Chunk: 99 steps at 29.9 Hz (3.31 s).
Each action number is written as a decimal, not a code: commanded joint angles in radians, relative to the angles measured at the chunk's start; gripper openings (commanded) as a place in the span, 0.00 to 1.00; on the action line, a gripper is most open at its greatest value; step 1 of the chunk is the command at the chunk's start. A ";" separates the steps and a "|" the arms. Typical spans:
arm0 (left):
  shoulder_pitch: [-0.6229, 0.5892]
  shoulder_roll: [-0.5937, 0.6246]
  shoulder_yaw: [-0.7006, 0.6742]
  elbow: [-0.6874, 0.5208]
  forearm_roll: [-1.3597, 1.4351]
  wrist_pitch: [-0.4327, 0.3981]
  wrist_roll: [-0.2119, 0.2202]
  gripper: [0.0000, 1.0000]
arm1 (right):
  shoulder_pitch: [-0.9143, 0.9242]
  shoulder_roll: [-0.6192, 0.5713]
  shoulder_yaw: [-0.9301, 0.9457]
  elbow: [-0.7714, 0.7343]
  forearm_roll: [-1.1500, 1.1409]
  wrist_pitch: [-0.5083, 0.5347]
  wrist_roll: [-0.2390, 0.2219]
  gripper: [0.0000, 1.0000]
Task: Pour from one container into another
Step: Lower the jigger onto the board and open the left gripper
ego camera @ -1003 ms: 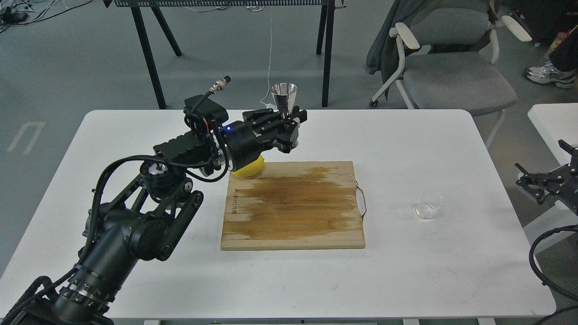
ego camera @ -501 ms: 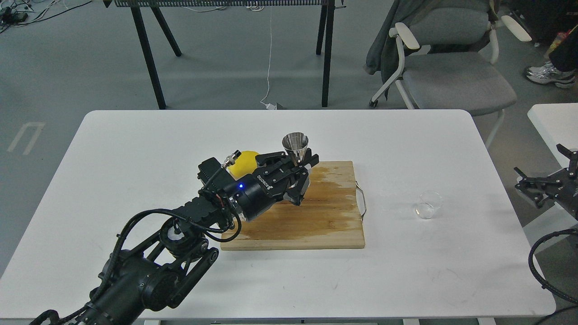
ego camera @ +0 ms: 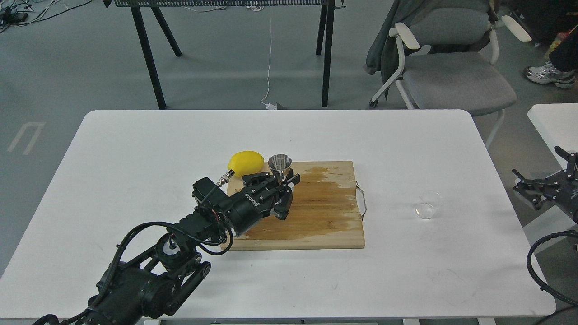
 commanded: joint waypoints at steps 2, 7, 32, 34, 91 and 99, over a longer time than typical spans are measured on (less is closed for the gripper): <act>0.006 0.000 0.001 -0.002 0.000 -0.006 0.000 0.09 | 0.000 0.000 -0.001 0.000 0.000 0.000 0.000 1.00; 0.020 0.000 0.001 -0.003 0.000 -0.048 0.000 0.12 | 0.000 -0.003 0.000 0.000 0.000 0.000 0.000 1.00; 0.027 0.000 0.001 -0.026 0.000 -0.025 0.000 0.10 | -0.006 -0.001 0.002 0.003 0.000 0.000 0.000 1.00; 0.027 0.000 0.001 -0.055 0.000 -0.026 0.000 0.10 | -0.006 -0.003 0.002 0.003 0.000 0.000 0.000 1.00; -0.022 0.000 0.001 -0.097 0.000 0.014 0.000 0.46 | -0.008 -0.003 0.002 0.001 0.000 0.000 0.000 1.00; -0.020 0.000 0.001 -0.097 0.000 0.014 0.000 0.51 | -0.008 -0.003 0.002 0.001 0.000 0.000 0.000 1.00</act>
